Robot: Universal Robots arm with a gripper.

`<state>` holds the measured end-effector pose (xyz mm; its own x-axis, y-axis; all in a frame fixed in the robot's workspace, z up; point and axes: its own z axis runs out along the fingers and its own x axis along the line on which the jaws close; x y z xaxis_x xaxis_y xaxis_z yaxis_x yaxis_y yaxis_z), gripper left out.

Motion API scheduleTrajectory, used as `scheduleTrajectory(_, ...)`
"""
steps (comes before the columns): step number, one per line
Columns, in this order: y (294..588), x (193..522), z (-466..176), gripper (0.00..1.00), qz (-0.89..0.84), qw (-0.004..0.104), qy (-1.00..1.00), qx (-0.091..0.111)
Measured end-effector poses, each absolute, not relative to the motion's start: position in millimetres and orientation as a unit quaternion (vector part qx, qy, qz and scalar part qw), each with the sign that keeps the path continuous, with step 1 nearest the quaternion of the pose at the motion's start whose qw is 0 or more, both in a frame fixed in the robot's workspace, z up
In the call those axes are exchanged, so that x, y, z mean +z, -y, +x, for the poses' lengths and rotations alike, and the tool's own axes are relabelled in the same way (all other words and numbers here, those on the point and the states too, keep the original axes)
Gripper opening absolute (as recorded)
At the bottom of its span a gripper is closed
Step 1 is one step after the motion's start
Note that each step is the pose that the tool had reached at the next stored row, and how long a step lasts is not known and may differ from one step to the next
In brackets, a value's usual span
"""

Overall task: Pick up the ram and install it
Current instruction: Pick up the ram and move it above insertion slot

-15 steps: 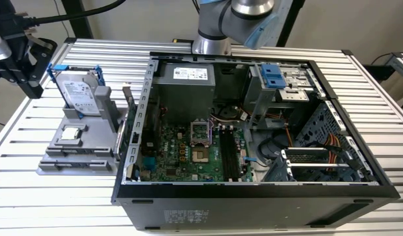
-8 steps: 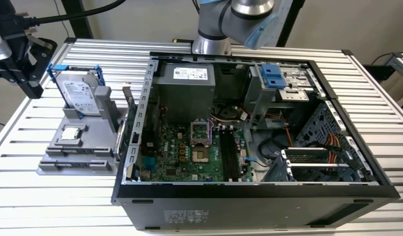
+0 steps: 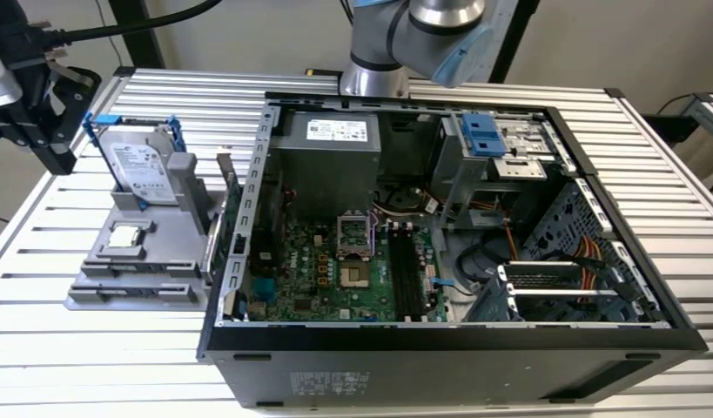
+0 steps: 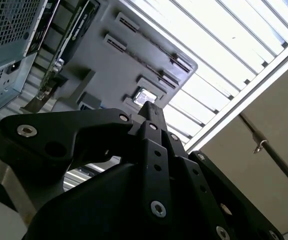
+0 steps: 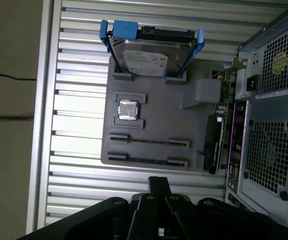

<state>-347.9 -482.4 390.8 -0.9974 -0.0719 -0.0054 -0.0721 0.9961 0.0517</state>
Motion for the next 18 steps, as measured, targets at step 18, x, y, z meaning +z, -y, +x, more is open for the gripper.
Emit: scheduleTrajectory(18,482.4,390.7,-347.9,0.0,-0.106,0.0,-0.994,0.026)
